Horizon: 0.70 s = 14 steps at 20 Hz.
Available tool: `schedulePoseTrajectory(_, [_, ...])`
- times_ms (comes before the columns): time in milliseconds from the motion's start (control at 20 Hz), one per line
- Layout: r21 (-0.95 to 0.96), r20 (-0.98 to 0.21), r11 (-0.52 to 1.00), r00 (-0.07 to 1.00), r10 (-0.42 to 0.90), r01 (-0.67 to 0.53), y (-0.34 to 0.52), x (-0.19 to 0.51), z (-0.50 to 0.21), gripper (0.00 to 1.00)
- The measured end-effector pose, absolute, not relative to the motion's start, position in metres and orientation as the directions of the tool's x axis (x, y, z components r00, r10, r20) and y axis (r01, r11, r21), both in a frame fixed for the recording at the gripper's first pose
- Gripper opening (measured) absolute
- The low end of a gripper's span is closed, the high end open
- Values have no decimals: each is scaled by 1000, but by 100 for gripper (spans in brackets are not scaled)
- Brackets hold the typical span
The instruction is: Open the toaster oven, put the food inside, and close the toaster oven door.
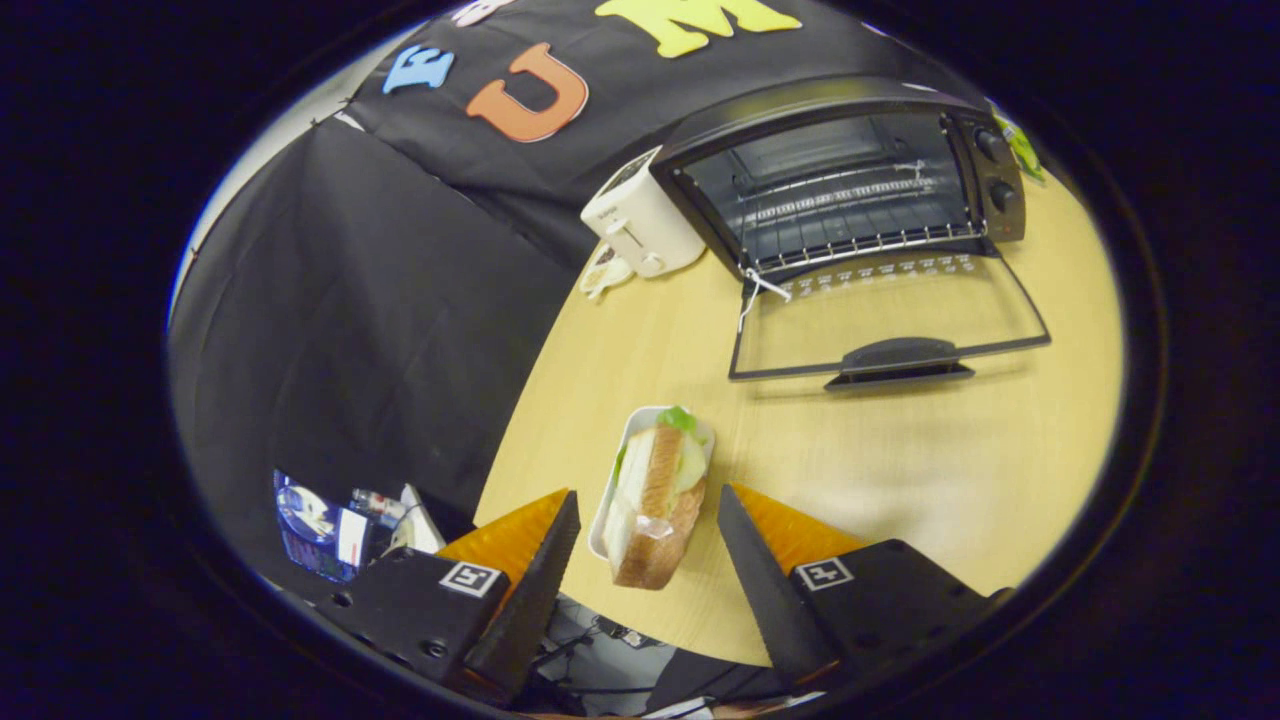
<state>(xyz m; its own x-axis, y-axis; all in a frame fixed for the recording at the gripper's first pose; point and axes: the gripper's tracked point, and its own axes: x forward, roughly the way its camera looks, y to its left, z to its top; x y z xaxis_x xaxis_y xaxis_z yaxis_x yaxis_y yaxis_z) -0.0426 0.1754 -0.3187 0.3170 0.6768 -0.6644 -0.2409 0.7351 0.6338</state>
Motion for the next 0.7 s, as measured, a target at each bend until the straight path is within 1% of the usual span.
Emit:
schedulePoseTrajectory(200, [662,-693,733,246,678,-154,181,-47,-335,84])
schedulePoseTrajectory(300, [665,-709,736,206,675,-122,181,-48,-341,78])
schedulePoseTrajectory(400, [680,-704,727,190,684,-97,184,-45,-344,71])
schedulePoseTrajectory(450, [680,-705,727,189,683,-92,183,-42,-344,66])
schedulePoseTrajectory(550, [677,-709,731,189,680,-89,183,-38,-347,63])
schedulePoseTrajectory(600, [685,-704,723,173,689,-93,186,-41,-348,61])
schedulePoseTrajectory(700, [696,-695,713,165,699,-88,188,-41,-346,54])
